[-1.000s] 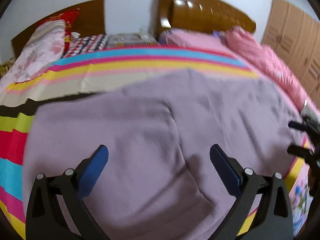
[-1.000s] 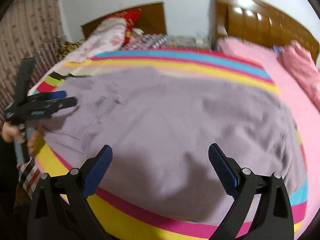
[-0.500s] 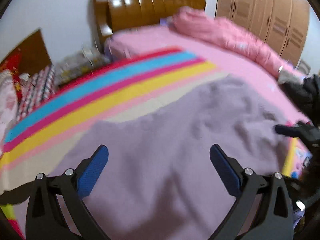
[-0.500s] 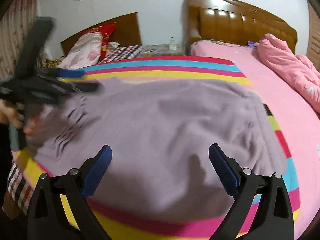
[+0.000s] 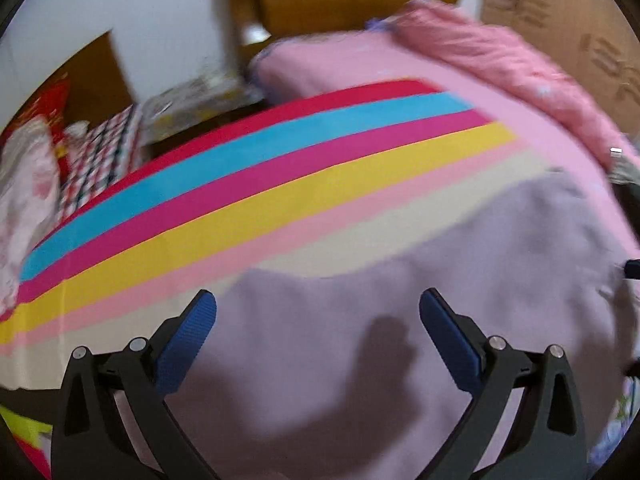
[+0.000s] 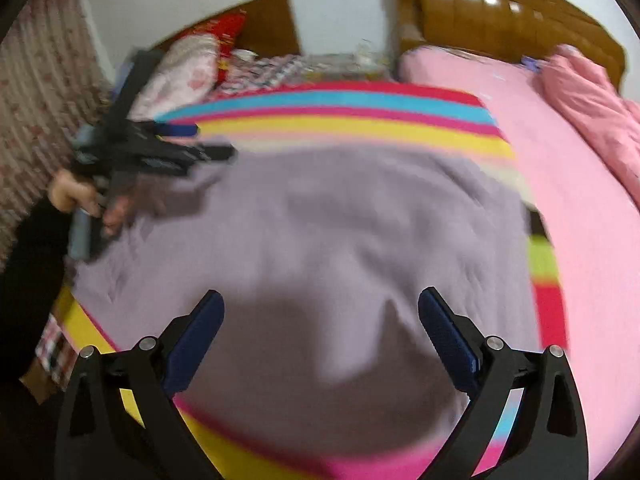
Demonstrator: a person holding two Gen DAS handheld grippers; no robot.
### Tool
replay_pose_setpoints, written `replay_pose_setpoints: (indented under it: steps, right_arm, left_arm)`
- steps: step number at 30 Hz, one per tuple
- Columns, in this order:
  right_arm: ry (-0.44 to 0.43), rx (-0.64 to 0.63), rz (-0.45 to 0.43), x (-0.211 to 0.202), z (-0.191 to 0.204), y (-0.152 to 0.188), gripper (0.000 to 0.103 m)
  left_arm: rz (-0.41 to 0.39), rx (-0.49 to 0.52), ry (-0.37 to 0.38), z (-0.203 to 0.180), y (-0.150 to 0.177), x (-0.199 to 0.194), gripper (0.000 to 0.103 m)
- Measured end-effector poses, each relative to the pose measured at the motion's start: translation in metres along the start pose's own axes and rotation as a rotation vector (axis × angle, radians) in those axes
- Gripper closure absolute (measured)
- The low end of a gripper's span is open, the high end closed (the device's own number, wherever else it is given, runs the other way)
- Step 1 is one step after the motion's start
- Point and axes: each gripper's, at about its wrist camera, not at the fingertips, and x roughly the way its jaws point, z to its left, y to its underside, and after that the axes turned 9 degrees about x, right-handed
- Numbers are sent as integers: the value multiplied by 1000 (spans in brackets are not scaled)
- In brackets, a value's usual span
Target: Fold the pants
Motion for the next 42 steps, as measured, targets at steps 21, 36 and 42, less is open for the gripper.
replay_pose_setpoints:
  steps: [21,36,42]
  right_arm:
    - [34,-136,190,73,-10,-34,8]
    - [-76,29,31,11,-28,10,6]
    - [-85,0,27,13,-39,44,6]
  left_arm:
    - [56,-207,-2,41,10,34,1]
    - [-90,136,139,-115,-24,0,2]
    - [-40,115,151,-113,-17,19,1]
